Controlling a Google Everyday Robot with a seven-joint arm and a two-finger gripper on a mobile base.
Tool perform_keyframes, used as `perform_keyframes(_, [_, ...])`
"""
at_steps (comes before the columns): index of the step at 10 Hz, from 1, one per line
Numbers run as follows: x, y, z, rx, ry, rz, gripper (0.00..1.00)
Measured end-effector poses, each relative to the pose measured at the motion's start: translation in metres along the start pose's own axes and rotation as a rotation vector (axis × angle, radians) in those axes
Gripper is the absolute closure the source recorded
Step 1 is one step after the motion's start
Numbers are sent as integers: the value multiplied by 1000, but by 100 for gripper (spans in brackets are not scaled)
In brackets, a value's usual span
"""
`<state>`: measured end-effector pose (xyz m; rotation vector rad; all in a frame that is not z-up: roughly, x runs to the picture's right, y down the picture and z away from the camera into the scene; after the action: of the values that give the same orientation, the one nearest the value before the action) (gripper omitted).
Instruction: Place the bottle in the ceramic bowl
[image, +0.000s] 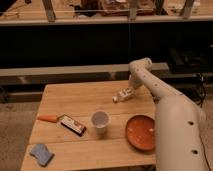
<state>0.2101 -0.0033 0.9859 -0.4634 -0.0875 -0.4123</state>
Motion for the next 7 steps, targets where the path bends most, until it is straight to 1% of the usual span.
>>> perform_keyframes(1, [0, -1, 0, 1, 0, -1, 82])
perform_keyframes(2, [0, 0, 0, 0, 1, -3, 90])
perform_keyframes(3, [-2, 1, -4, 6, -16, -6, 98])
perform_keyframes(4, [-3, 1, -12, 13, -33, -3, 100])
perform_keyframes(5, [-4, 1, -23, 16, -42, -2, 100])
perform_keyframes(6, [-5, 2, -39, 25, -55, 3, 100])
perform_keyframes(7, [-6, 6, -61, 39, -65, 9, 100])
